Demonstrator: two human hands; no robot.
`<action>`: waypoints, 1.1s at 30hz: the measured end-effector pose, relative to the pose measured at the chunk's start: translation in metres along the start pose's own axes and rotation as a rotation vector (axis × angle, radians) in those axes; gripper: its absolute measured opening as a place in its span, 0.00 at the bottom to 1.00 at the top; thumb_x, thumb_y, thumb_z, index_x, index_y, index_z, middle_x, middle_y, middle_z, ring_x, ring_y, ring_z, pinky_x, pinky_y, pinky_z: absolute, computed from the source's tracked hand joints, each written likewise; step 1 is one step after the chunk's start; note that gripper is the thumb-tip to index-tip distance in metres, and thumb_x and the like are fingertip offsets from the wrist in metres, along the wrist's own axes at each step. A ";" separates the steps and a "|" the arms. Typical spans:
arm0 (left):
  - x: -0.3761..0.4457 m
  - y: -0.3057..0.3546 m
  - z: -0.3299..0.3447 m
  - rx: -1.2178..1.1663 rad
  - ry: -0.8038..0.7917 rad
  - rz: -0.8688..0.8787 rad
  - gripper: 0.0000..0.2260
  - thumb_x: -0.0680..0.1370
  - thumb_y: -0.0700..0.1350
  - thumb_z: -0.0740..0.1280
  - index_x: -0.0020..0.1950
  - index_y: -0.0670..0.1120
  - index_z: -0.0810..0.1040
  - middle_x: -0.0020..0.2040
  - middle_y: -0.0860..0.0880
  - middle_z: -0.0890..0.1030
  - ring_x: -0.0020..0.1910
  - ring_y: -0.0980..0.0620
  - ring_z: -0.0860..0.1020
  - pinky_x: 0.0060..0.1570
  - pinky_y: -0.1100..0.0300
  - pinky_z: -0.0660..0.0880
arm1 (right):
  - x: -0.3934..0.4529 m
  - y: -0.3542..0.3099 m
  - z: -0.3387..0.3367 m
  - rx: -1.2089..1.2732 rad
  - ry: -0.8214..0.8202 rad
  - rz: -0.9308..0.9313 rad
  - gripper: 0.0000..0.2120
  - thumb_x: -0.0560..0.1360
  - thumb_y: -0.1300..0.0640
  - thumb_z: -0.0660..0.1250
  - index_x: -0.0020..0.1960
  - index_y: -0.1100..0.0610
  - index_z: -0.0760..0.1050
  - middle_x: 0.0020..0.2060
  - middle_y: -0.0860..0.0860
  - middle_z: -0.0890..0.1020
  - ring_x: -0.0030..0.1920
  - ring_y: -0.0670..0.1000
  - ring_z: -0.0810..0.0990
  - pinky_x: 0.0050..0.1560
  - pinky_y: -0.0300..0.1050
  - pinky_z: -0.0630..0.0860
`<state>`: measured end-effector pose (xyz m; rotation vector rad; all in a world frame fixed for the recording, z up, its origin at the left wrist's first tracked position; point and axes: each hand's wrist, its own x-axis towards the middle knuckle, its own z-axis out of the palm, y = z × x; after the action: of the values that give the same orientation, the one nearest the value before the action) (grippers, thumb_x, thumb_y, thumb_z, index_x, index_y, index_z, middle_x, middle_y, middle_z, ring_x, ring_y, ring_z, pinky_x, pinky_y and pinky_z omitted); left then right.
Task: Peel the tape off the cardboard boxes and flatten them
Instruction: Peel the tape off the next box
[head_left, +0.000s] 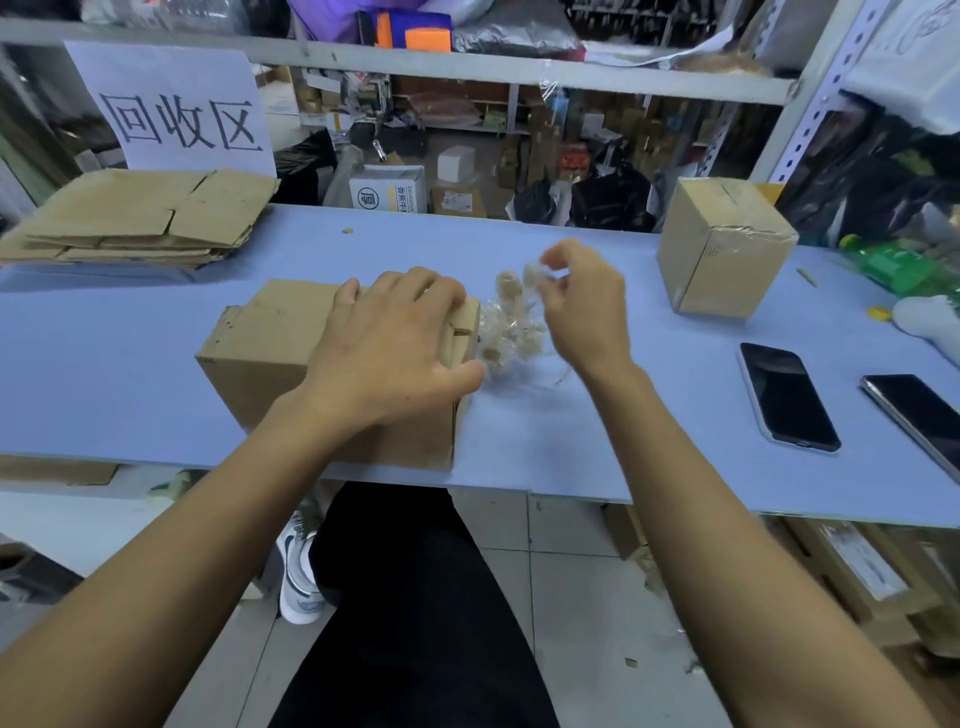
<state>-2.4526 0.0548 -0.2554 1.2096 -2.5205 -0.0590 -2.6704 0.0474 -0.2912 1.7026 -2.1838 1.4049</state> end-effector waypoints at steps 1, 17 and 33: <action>0.000 0.000 0.001 0.007 0.012 0.002 0.32 0.66 0.68 0.55 0.65 0.54 0.71 0.63 0.55 0.74 0.63 0.49 0.72 0.66 0.43 0.64 | -0.008 0.002 0.010 -0.054 -0.044 -0.008 0.05 0.79 0.62 0.64 0.47 0.60 0.79 0.45 0.54 0.81 0.42 0.51 0.76 0.44 0.43 0.68; -0.010 -0.005 -0.009 -0.498 0.247 0.110 0.21 0.73 0.59 0.65 0.62 0.50 0.78 0.64 0.52 0.75 0.67 0.53 0.73 0.68 0.48 0.69 | -0.052 -0.054 -0.009 0.448 -0.147 0.151 0.12 0.81 0.56 0.64 0.63 0.54 0.77 0.59 0.46 0.81 0.57 0.41 0.79 0.57 0.32 0.74; -0.116 -0.071 -0.015 -1.290 0.592 -0.576 0.08 0.73 0.53 0.68 0.51 0.63 0.76 0.49 0.56 0.82 0.49 0.55 0.77 0.50 0.54 0.73 | -0.058 -0.110 -0.004 0.650 -0.366 0.206 0.13 0.80 0.56 0.69 0.63 0.45 0.78 0.57 0.48 0.80 0.57 0.49 0.81 0.54 0.45 0.81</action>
<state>-2.3270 0.1001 -0.2874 1.0273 -1.0896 -1.0733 -2.5626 0.0945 -0.2518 2.1117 -2.2830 2.2004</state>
